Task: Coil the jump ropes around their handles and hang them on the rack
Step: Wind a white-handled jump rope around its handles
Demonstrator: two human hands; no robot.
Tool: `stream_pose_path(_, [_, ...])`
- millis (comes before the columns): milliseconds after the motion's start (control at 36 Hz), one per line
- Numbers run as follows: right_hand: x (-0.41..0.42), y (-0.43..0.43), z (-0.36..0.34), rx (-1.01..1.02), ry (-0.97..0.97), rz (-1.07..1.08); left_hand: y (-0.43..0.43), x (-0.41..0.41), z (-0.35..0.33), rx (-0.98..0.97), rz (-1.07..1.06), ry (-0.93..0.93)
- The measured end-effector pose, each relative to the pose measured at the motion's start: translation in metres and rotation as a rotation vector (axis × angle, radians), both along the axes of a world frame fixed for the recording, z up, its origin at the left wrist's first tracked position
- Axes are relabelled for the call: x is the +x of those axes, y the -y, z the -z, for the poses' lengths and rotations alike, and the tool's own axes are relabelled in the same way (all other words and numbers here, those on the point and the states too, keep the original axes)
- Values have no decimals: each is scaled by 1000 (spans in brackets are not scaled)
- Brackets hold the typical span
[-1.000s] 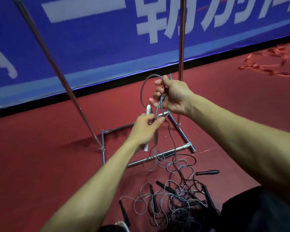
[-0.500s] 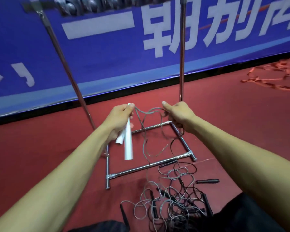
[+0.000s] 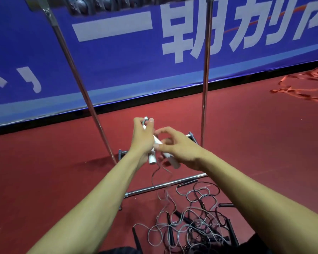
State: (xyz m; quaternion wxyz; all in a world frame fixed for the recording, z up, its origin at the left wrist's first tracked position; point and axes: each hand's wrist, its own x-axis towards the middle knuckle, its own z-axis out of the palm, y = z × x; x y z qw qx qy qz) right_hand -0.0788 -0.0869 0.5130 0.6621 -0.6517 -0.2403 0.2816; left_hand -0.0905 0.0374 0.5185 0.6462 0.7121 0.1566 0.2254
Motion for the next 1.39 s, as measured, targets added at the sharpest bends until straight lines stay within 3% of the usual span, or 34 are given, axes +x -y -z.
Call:
stream_pose_path(111, [0, -4, 11, 6, 167, 174, 6, 0, -2, -134, 17, 31])
stream_pose_path(250, [-4, -7, 12, 171, 75, 256, 17, -12, 4, -145, 98, 176])
stream_pose_path(361, [-6, -5, 9, 189, 30, 221, 22, -19, 6, -127, 102, 244])
stream_pose_path(472, [-9, 2, 3, 215, 32, 178, 25, -25, 6, -121, 204, 182])
stream_pose_path(528, [-9, 8, -1, 202, 39, 132, 20, -30, 6, -17, 286, 128])
stream_pose_path(583, [-7, 18, -3, 151, 67, 78, 9, -34, 2, 213, 305, 105])
stream_pose_path(639, [-3, 27, -5, 79, 100, 36, -6, -34, -4, 552, 200, 137])
stream_pose_path(722, [3, 38, -7, -10, 121, -35, -29, -29, -14, 877, 21, 202])
stream_pose_path(833, [6, 40, -12, -65, 155, -148, -36, -21, -29, 1041, 310, 137])
stream_pose_path(917, [7, 40, -13, -80, 173, -176, -35, -17, -34, 967, 466, 64])
stream_pose_path(1056, [14, 46, -7, -134, 218, -187, -38, -14, -21, 764, 470, 29])
stream_pose_path(1250, [19, 49, 2, -138, 206, -209, -16, -23, 0, 216, 344, 14])
stream_pose_path(1306, [20, 50, 4, -138, 193, -218, -11, -25, 2, 194, 330, 13])
stream_pose_path(1389, [18, 50, -2, -208, 178, -227, -6, -28, 4, 305, 280, 39])
